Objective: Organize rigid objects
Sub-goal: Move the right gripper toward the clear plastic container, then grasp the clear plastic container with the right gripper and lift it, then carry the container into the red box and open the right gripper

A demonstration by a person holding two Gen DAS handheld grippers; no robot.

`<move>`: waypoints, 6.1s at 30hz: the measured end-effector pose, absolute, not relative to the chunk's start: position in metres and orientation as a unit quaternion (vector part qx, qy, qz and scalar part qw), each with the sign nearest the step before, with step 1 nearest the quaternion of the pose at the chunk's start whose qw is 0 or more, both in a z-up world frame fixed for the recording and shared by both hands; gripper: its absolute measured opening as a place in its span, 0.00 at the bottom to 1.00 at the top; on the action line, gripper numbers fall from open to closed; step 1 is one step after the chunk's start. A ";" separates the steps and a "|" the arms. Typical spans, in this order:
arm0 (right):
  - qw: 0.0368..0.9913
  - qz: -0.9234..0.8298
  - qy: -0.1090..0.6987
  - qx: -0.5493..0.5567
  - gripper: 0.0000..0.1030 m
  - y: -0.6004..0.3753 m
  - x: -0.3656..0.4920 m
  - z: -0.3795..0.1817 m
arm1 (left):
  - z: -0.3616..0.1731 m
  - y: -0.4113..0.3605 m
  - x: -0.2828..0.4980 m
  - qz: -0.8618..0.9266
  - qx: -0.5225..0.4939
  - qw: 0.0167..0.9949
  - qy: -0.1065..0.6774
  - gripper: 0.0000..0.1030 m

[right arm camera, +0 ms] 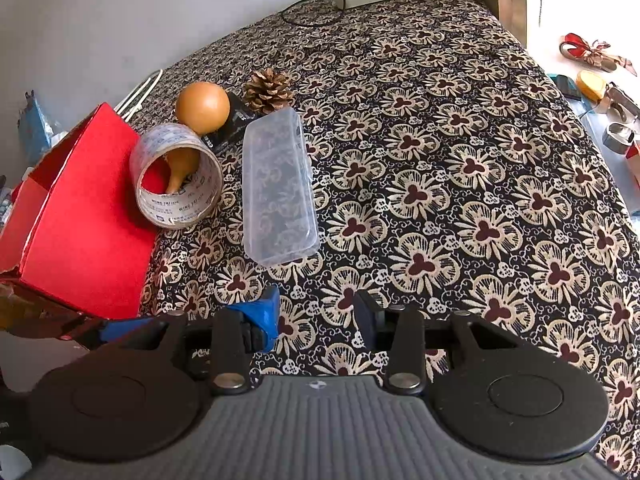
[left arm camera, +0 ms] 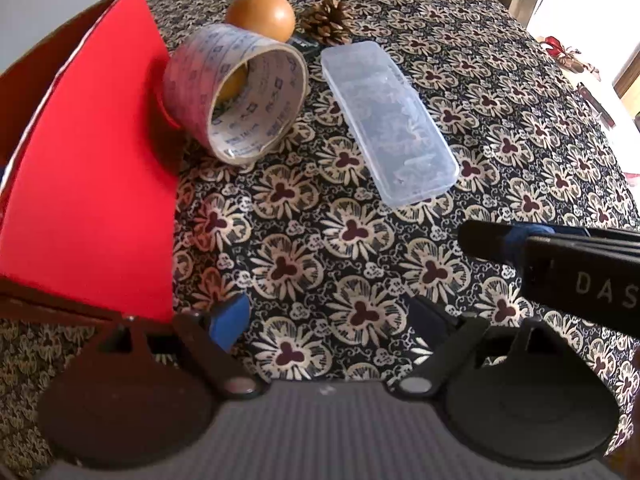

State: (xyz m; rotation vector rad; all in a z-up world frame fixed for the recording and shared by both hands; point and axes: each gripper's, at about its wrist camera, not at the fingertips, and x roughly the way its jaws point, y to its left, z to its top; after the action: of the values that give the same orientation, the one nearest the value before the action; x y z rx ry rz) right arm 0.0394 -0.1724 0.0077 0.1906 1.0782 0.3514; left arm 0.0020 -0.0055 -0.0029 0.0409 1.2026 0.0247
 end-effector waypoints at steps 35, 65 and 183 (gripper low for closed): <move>0.885 0.189 0.420 0.069 0.24 -0.169 0.072 0.050 | 0.047 -0.008 0.033 0.037 0.047 0.874 0.483 0.88; 0.833 0.256 0.480 0.101 0.24 -0.145 0.160 0.001 | 0.005 -0.022 0.061 -0.065 0.030 0.879 0.471 0.88; 0.828 0.296 0.472 0.065 0.20 0.107 0.079 0.041 | 0.063 0.240 0.018 -0.058 -0.039 0.862 0.503 0.51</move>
State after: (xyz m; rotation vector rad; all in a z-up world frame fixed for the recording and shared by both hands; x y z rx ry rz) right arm 0.0795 0.1071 0.0412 0.1379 1.0024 0.6276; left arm 0.0183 0.2395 0.0634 -0.0817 1.0545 -0.1210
